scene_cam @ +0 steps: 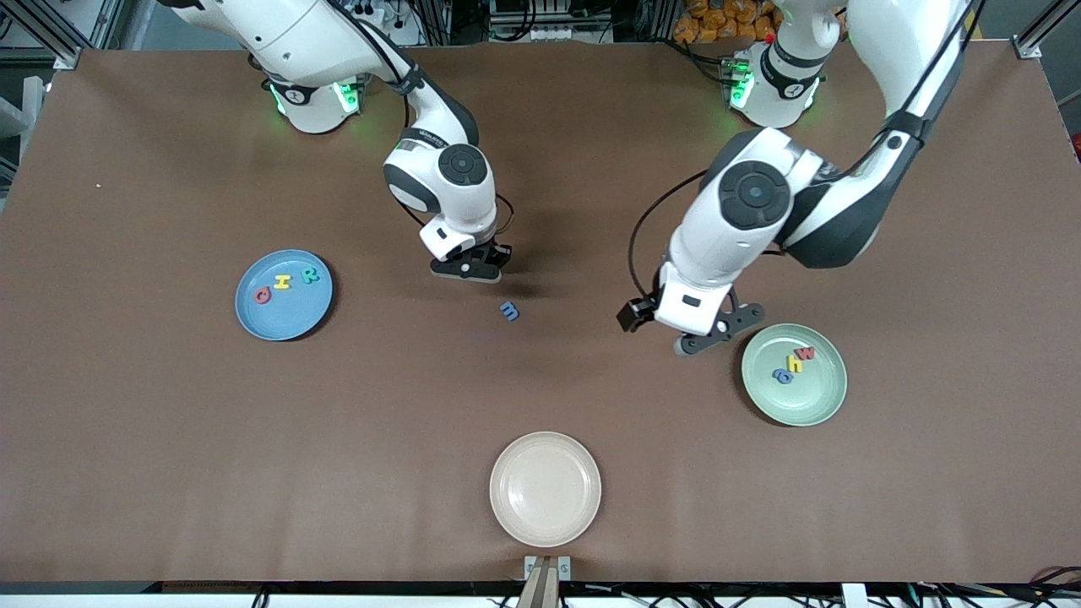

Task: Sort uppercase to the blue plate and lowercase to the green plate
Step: 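Carry the blue W to the blue plate while the left gripper reaches letters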

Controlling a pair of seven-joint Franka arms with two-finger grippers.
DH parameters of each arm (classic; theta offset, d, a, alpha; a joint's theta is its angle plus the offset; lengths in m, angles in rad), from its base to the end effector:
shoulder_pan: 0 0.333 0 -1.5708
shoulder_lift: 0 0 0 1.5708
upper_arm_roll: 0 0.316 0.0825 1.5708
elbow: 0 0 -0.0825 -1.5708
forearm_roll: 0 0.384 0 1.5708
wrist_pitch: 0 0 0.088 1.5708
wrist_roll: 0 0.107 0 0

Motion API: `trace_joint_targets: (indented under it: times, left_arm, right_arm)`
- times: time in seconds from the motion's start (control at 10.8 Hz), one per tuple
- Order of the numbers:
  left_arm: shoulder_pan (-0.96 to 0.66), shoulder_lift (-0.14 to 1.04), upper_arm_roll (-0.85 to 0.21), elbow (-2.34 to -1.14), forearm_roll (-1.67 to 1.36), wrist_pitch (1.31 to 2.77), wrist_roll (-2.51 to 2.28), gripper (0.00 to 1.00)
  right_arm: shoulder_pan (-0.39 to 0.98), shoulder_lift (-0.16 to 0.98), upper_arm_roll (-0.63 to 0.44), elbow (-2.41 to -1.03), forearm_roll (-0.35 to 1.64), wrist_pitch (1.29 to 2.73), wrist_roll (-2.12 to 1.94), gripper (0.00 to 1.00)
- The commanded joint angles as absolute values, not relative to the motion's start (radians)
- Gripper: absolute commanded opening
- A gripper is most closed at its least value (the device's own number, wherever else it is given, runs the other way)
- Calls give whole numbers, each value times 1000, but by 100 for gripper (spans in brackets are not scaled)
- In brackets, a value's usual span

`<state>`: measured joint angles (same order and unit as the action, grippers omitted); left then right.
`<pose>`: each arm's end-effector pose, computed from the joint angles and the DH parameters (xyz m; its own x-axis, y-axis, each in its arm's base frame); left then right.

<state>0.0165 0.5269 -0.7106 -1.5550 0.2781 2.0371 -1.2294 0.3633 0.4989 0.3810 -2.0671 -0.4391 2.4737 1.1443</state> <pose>0.5805 -0.3654 0.4069 0.8767 0.4791 -0.0424 0.4807 -0.8701 0.1090 0.4296 0.3962 0.1992 0.9950 -0.0843 0.0526 -0.0880 -0.9936 0.0712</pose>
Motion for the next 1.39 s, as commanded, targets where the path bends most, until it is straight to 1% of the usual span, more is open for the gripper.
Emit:
trace_joint_targets:
  times: [0.0,0.28,0.46,0.56,0.74,1.02,1.11,1.3]
  left_arm:
    - [-79,594,-661,-1477,275,2017,-1339,100]
    - [-268,613,-504,-1460,273,2028,-1436,100]
    - [-345,638,-453,-1440,273,2029,-1477,100]
    - [-366,652,-442,-1434,273,2034,-1492,100]
    - [-415,682,-413,-1407,273,2042,-1509,100]
    - [-556,715,-286,-1365,272,2065,-1508,100]
    - [-587,724,-260,-1359,270,2084,-1509,100]
    - [-603,761,-253,-1335,268,2115,-1512,100]
  right_arm:
    - [324,473,394,-2074,-446,2430,1047,12]
    - [287,447,387,-2074,-318,2390,825,12]
    - [284,433,333,-2033,-191,2302,644,12]
    - [282,419,307,-2022,-169,2266,570,12]
    - [276,399,238,-2023,-169,2258,429,12]
    - [276,362,132,-2023,-169,2217,232,11]
    - [276,357,88,-2022,-169,2214,153,11]
    - [278,357,-4,-2022,-164,2218,-21,11]
